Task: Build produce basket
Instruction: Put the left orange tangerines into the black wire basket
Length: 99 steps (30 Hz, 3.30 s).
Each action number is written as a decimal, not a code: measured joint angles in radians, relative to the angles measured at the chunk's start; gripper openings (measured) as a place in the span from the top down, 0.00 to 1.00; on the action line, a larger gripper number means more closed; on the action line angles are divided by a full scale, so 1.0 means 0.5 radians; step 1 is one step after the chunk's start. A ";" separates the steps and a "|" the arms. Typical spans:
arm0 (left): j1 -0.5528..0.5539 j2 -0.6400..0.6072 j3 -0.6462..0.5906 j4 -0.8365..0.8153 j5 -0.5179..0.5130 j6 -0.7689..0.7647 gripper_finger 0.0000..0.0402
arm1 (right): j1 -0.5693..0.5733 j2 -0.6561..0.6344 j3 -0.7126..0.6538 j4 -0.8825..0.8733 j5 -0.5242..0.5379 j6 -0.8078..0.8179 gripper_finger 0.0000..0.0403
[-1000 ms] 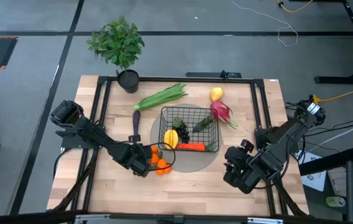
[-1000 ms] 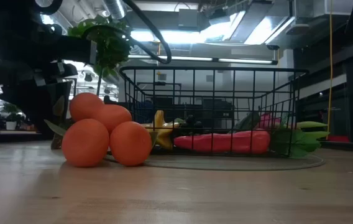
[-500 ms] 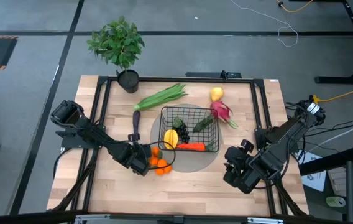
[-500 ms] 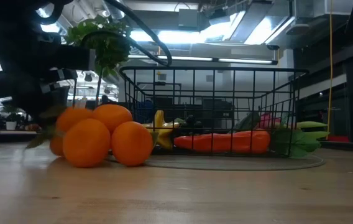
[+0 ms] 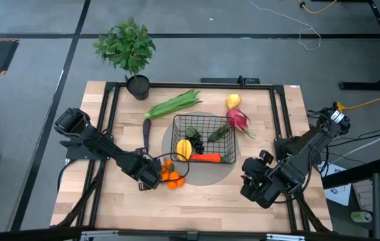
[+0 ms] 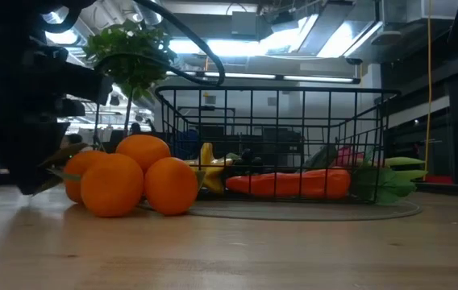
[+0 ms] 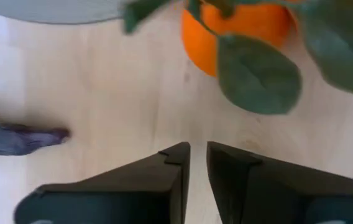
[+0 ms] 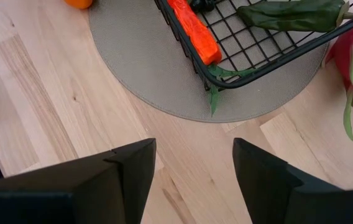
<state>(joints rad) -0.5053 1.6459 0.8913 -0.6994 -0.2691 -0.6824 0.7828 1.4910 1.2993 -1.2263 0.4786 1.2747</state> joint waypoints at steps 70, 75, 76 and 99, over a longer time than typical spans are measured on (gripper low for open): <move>0.034 -0.216 -0.033 0.345 -0.393 0.183 0.49 | 0.000 0.000 0.000 -0.002 -0.001 -0.001 0.49; 0.062 -0.216 -0.111 0.490 -0.249 0.228 0.49 | 0.000 0.000 0.000 -0.002 -0.001 -0.001 0.49; 0.069 -0.216 -0.124 0.510 -0.230 0.234 0.49 | 0.000 0.000 0.000 -0.002 -0.001 -0.001 0.49; 0.115 -0.218 -0.162 0.549 -0.224 0.223 0.61 | 0.000 0.000 0.000 -0.002 -0.001 -0.002 0.49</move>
<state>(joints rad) -0.4478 1.5371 0.8104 -0.4250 -0.3811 -0.5708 0.7826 1.4910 1.2995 -1.2270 0.4782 1.2739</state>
